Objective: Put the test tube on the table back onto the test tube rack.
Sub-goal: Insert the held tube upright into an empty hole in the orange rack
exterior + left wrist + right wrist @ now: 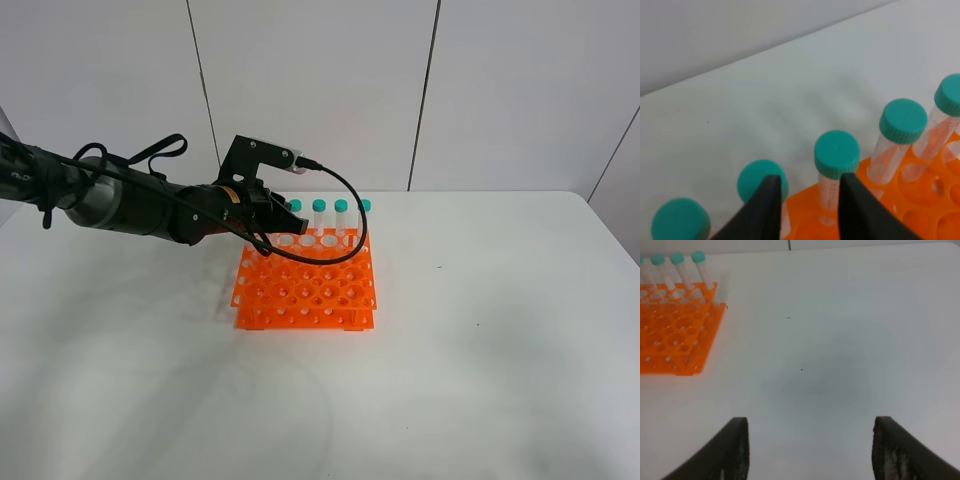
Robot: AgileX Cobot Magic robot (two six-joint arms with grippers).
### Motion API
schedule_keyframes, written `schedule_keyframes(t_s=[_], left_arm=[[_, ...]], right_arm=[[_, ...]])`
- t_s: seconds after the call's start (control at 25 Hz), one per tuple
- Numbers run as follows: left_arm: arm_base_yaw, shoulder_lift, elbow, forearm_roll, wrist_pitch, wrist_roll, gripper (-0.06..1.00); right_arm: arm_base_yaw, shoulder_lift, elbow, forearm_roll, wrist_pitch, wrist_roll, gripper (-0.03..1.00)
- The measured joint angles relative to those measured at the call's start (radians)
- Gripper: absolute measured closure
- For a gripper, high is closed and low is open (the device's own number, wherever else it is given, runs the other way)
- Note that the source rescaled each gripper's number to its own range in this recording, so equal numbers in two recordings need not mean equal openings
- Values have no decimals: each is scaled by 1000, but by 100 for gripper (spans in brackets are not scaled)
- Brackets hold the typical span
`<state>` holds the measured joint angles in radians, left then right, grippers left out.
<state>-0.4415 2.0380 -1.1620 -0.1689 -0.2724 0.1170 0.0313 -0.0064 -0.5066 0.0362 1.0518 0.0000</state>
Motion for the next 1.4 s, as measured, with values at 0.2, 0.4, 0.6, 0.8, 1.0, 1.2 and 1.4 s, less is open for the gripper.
schedule_keyframes(t_s=[0.2, 0.4, 0.6, 0.8, 1.0, 1.2, 1.4], left_arm=[[0, 1, 0, 2, 0, 0, 65], [0, 1, 0, 2, 0, 0, 62], [1, -22, 0, 3, 13, 0, 62], [1, -84, 0, 4, 32, 0, 62], [1, -164, 0, 4, 115, 0, 62], [39, -275, 0, 7, 215, 0, 60], [137, -368, 0, 44, 376, 0, 16]], right_arm=[[0, 0, 0, 0, 0, 0, 32], [0, 0, 0, 0, 0, 0, 32], [0, 0, 0, 0, 0, 0, 32], [0, 0, 0, 0, 0, 0, 32], [0, 0, 0, 0, 0, 0, 32], [0, 0, 0, 0, 0, 0, 32], [0, 0, 0, 0, 0, 0, 32]])
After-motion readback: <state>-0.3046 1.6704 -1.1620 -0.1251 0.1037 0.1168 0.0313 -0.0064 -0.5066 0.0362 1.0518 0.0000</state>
